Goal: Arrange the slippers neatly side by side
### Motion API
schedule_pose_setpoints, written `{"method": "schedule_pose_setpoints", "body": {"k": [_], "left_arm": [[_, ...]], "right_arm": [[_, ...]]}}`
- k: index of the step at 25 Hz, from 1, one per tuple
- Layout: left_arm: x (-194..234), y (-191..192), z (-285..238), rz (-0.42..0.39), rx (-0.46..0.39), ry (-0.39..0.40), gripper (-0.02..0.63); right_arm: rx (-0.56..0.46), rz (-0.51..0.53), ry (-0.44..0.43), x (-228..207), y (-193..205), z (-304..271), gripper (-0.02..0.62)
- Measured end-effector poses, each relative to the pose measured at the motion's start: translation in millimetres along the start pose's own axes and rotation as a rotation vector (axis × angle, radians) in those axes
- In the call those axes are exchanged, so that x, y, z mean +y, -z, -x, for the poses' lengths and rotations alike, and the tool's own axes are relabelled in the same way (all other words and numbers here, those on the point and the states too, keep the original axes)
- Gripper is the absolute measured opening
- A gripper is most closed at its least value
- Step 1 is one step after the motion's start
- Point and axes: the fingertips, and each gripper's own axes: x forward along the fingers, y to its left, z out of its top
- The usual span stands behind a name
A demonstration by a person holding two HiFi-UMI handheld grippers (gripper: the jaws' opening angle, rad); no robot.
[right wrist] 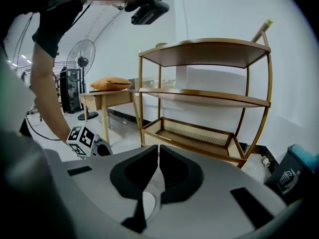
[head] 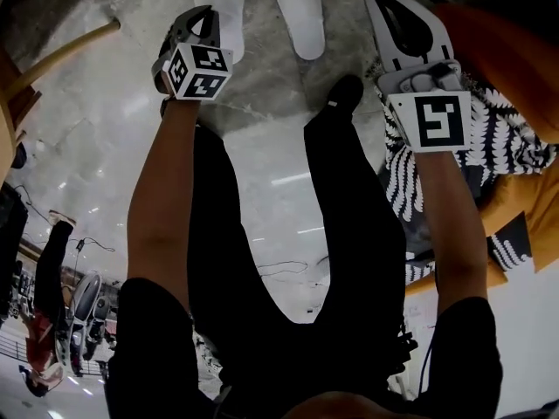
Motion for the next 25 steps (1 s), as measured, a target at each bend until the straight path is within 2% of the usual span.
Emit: {"method": "schedule_pose_setpoints", "body": {"k": [5, 9, 14, 18, 21, 25], "left_arm": [[-34, 6, -16, 0.121, 0.007, -0.020, 0.018], [-55, 15, -32, 0.165, 0.025, -0.020, 0.018], [-69, 28, -51, 0.219, 0.052, -0.039, 0.018], [-83, 32, -62, 0.298, 0.049, -0.034, 0.018], [-94, 35, -68, 0.313, 0.046, -0.027, 0.018], [-107, 37, -78, 0.291, 0.045, -0.010, 0.018]], "right_arm": [[0.033, 0.030, -0.040, -4, 21, -1, 0.038], [0.025, 0.003, -0.047, -7, 32, -2, 0.037], [0.062, 0.020, -0.068, -12, 57, 1, 0.037], [0.084, 0.030, -0.078, -14, 70, 1, 0.037], [0.098, 0.047, -0.094, -14, 76, 0, 0.037], [0.096, 0.058, -0.109, -16, 76, -4, 0.037]]}}
